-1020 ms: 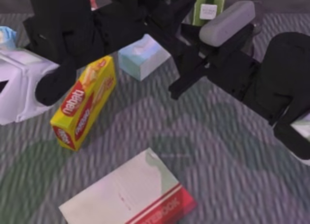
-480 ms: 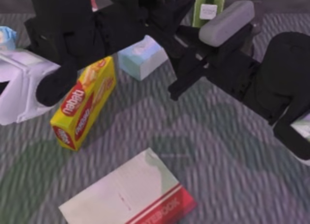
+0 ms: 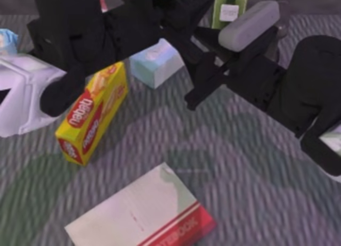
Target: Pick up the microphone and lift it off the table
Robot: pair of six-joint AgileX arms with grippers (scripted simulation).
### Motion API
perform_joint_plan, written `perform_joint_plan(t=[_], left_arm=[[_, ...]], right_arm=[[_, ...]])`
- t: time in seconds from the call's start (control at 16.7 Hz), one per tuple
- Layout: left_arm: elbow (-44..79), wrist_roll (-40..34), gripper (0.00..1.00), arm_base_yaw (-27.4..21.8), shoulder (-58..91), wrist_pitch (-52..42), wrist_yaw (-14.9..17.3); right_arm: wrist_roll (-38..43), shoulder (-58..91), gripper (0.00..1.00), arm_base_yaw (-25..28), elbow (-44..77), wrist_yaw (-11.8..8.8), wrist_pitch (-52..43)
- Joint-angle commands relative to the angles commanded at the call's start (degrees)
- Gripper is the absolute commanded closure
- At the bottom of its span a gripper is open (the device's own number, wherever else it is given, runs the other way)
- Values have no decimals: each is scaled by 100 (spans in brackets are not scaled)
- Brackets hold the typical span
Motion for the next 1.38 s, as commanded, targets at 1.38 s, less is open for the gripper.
perform_joint_plan(t=[1.38], left_arm=[[-360,20,100,737,-401,-48,641]], right_arm=[[-5,-1319,0,-155,-1172,-211,-147]])
